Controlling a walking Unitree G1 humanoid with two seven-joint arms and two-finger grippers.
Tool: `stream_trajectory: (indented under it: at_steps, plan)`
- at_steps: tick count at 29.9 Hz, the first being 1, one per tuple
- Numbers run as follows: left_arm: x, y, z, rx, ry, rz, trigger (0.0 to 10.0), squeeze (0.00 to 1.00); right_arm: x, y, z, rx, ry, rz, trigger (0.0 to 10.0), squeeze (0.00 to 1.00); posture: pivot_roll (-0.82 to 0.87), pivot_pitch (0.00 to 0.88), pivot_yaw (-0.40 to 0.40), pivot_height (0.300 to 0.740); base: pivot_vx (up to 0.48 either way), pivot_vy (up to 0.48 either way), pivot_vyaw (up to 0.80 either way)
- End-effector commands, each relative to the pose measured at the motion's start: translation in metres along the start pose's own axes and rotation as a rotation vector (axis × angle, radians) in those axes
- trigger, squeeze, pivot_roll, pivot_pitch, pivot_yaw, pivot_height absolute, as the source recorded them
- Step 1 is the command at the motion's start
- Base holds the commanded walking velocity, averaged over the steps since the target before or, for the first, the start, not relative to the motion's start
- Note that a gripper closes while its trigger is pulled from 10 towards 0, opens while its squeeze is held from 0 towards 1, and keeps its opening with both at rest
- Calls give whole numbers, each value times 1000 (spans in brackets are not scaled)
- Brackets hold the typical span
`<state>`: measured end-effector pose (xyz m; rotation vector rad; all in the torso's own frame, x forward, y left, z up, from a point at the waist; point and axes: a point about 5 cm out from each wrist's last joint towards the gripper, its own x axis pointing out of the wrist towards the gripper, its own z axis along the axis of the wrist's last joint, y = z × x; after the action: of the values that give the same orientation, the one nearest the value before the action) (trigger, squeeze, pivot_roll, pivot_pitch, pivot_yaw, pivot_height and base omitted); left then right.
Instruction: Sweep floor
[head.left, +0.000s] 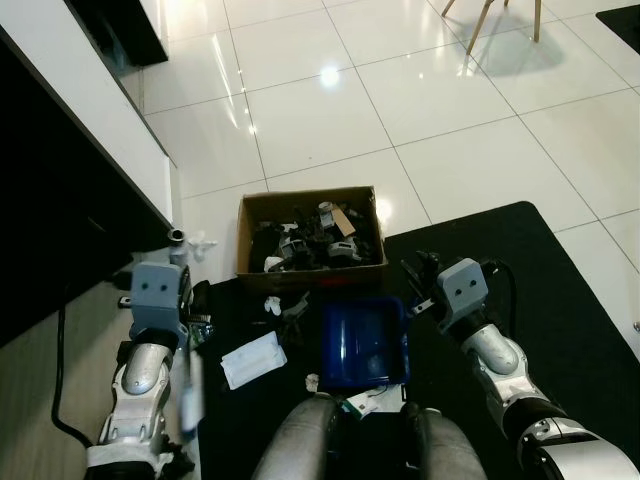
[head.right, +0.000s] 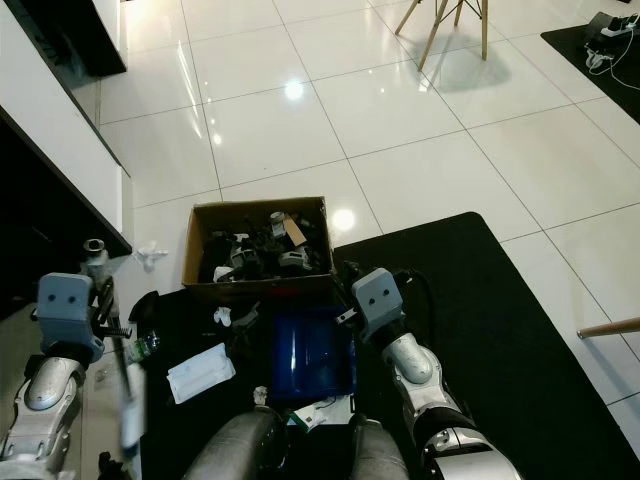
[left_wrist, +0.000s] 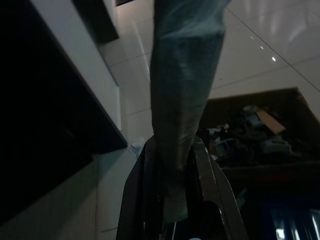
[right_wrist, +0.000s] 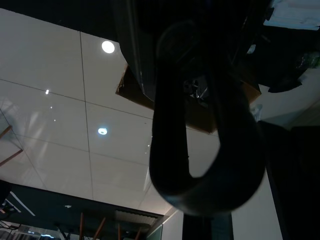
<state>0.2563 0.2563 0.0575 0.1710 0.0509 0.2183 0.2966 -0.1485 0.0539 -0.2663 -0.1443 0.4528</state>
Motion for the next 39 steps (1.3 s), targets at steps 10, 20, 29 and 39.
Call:
stream_trajectory:
  at_steps: [10,20,29,39]
  plan:
    - [-16,5,-28,-289,129,236,10000,0,-2,2,-5,-7,41,30,10000,0,94,210,58,740,0,0,0]
    - [29,-11,21,-372,-40,136,10000,0,17,5,13,-17,-36,97,10000,0,80,245,38,740,0,0,0]
    - [39,-65,56,-506,-110,-172,10000,0,21,9,17,-5,-66,114,10000,0,73,238,50,740,0,0,0]
    - [13,-82,51,-479,-79,-435,10000,0,16,7,14,2,-62,106,10000,0,77,243,60,740,0,0,0]
